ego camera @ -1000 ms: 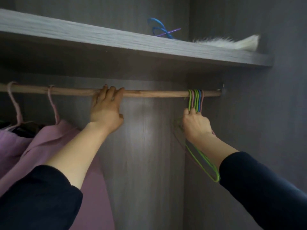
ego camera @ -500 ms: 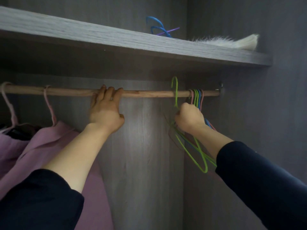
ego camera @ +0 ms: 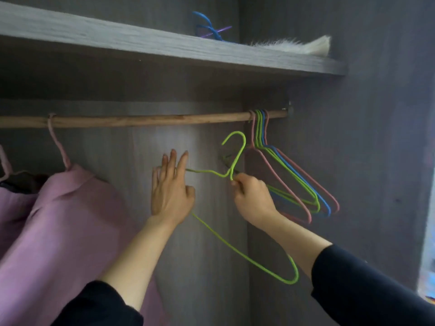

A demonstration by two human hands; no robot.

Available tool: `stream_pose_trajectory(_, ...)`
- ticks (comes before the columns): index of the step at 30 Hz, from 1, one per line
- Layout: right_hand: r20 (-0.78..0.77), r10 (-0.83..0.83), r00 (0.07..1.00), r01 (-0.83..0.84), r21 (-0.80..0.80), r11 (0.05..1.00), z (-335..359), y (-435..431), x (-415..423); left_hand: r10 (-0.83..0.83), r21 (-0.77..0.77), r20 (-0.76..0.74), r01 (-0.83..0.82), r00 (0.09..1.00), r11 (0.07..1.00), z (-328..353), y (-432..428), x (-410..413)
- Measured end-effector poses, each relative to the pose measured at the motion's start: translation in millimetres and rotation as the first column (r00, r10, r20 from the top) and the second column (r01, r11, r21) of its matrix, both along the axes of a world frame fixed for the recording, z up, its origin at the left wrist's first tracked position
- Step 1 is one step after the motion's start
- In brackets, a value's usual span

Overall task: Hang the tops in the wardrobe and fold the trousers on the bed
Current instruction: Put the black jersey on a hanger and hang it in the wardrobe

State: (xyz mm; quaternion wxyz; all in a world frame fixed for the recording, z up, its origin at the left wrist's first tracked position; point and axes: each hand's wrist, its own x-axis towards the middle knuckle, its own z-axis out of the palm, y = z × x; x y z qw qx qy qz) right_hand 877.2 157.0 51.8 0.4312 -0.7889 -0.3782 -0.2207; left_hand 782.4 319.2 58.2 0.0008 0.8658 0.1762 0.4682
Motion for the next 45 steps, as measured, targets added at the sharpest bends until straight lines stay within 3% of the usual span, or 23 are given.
stream_pose_trajectory(4,-0.208,0.012,0.978,-0.040,-0.135,0.990,-46,-52,-22,-0.172,-0.236,0.096,0.190,0.980,0.953,-67,-36,15)
stream_pose_trajectory(6,-0.294,-0.070,0.953,0.006,-0.215,0.977,-72,-88,-36,-0.220,-0.297,0.044,0.223,0.974,0.928,-107,-67,20)
stream_pose_trajectory(14,-0.277,-0.426,0.862,0.274,-0.453,0.849,-163,-248,-65,-0.450,-0.566,-0.122,0.310,0.885,0.764,-237,-231,29)
stream_pose_trajectory(21,-0.370,-0.618,0.693,0.339,-0.590,0.733,-222,-452,-75,-0.718,-0.575,-0.316,0.476,0.620,0.665,-303,-424,48)
stream_pose_trajectory(31,-0.457,-0.806,0.376,0.509,-0.625,0.592,-262,-731,-92,-0.838,-0.645,-0.498,0.551,0.223,0.530,-334,-723,79)
stream_pose_trajectory(38,-0.480,-0.852,0.210,0.590,-0.632,0.502,-284,-864,-90,-0.839,-0.653,-0.543,0.606,0.045,0.455,-351,-864,110)
stream_pose_trajectory(45,-0.486,-0.872,0.060,0.618,-0.668,0.414,-314,-979,-30,-0.808,-0.656,-0.585,0.626,-0.069,0.421,-382,-986,189)
